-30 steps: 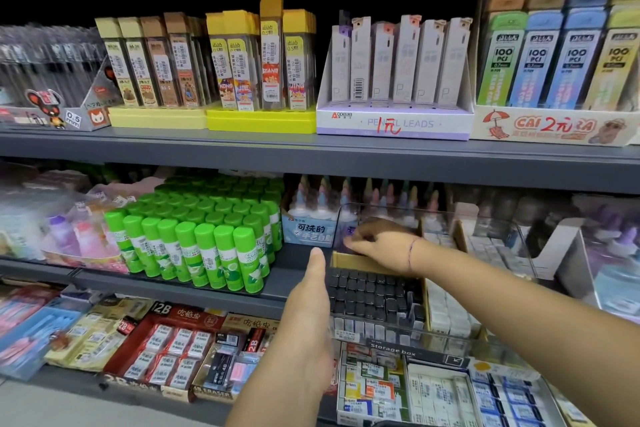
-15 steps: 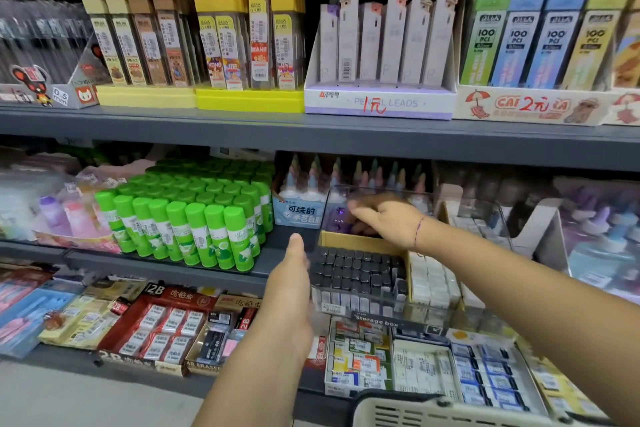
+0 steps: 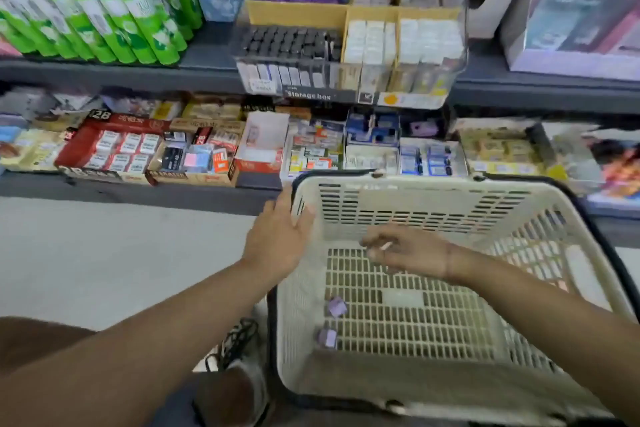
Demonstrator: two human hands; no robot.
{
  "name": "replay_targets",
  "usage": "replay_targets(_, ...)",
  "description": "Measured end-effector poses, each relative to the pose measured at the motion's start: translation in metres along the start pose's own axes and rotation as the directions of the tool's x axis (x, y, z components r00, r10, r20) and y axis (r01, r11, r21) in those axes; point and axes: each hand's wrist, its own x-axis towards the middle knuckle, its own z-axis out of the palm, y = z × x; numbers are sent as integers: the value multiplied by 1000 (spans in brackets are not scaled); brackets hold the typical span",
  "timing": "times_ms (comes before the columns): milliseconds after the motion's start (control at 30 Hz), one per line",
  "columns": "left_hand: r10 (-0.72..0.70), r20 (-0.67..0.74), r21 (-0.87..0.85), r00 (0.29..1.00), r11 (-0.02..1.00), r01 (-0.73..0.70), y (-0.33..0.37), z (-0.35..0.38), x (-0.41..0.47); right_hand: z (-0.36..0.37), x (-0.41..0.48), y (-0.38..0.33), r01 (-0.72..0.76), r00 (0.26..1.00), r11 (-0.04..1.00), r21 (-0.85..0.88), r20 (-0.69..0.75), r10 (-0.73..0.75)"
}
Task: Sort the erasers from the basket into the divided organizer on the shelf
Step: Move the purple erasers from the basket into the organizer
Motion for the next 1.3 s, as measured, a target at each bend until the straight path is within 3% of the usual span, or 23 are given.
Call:
replay_targets(67,33,9,71,999,997,-33,-16,24,-17,31,7,57,-94,989,968,-234,88,118)
replay_targets(133,109,-113,115,988,989,-96,-22,35,-25,54,12,87,-92,977,912,-400,143,161)
replay_targets(300,120,-192,81,974,991,-106,-25,42,-21,96,41,85,59,969,844,-533,234,79)
replay_targets(500,148,-225,130,963,984,-121,-28,43,-20,145,69,73,66,942,901,-428,324,85)
replay_targets(733,170,-235,127,957,981,-143,-32,45,-19,164,69,83,-16,972,936,-351,212,96)
replay_targets(933,163,-222,133,961,982,-136,-32,45,-19,156,66,82,-16,962,958,-288,258,94)
replay_targets(1033,155,-196,130,968,983,-131,-33,47,-20,127,52,71,-43,973,990,-132,218,72)
replay_targets(1100,136,-192,125,972,986,-113,-27,44,-17,90,39,47,-19,995,1000,12,102,18)
replay_targets(1167,57,-181,2,982,998,-58,-8,32,-13,47,22,11,74,997,986,151,-37,-69)
replay_targets(1233,-66,-71,-303,995,952,41,27,10,-12,7,2,-30,216,970,939,269,-164,-177)
replay_targets(1300,-110,198,-630,974,747,212,66,-18,-16,-24,-19,-69,374,906,897,235,-298,-300)
